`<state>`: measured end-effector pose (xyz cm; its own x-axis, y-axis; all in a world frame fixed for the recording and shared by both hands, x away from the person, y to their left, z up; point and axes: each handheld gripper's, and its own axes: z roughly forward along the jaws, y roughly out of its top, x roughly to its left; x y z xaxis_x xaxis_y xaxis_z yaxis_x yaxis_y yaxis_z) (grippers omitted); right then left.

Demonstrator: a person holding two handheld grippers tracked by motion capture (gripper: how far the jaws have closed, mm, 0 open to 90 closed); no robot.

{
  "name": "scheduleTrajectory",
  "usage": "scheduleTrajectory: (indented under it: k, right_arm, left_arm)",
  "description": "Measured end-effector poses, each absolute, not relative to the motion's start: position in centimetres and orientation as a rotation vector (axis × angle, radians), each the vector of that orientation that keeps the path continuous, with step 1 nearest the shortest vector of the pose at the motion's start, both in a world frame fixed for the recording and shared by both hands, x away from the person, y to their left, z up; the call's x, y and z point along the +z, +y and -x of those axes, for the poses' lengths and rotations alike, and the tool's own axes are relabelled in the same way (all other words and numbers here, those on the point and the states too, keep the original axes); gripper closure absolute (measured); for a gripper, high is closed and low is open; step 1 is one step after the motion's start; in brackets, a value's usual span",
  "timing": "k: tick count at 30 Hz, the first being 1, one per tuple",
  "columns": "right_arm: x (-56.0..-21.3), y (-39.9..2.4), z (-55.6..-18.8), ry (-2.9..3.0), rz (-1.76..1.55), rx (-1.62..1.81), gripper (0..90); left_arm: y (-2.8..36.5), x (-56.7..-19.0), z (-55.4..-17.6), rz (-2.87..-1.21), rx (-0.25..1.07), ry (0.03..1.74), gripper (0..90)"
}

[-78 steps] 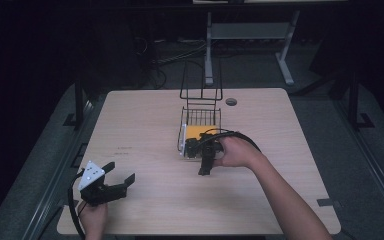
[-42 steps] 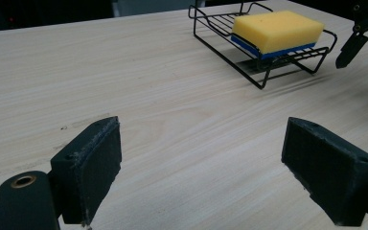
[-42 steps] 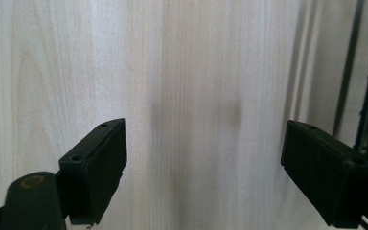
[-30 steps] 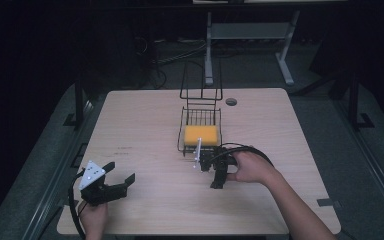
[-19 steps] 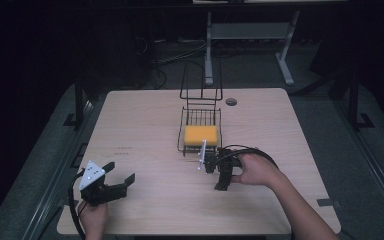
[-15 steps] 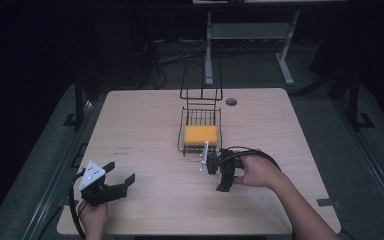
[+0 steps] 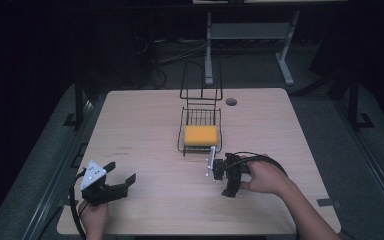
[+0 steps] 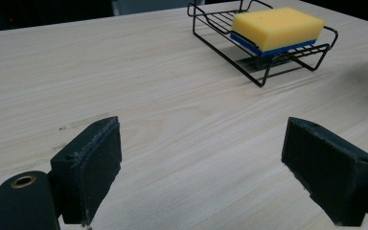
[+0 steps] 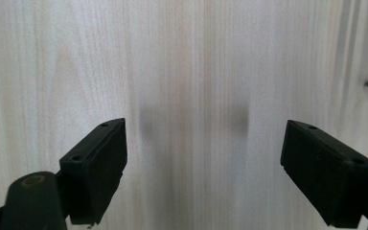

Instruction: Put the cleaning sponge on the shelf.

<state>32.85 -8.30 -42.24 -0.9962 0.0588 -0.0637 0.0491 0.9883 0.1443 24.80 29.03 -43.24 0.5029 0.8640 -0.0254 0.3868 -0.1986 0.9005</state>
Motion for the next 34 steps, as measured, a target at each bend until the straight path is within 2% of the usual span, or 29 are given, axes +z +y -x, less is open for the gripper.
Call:
scheduleTrajectory:
  k: [34]
  right_arm:
    - [-42.6, -13.1, -30.0, 3.014, -0.209, 0.306, 15.9]
  left_arm:
    - [28.9, -43.3, -24.9, -1.797, 0.626, 1.050, 13.0]
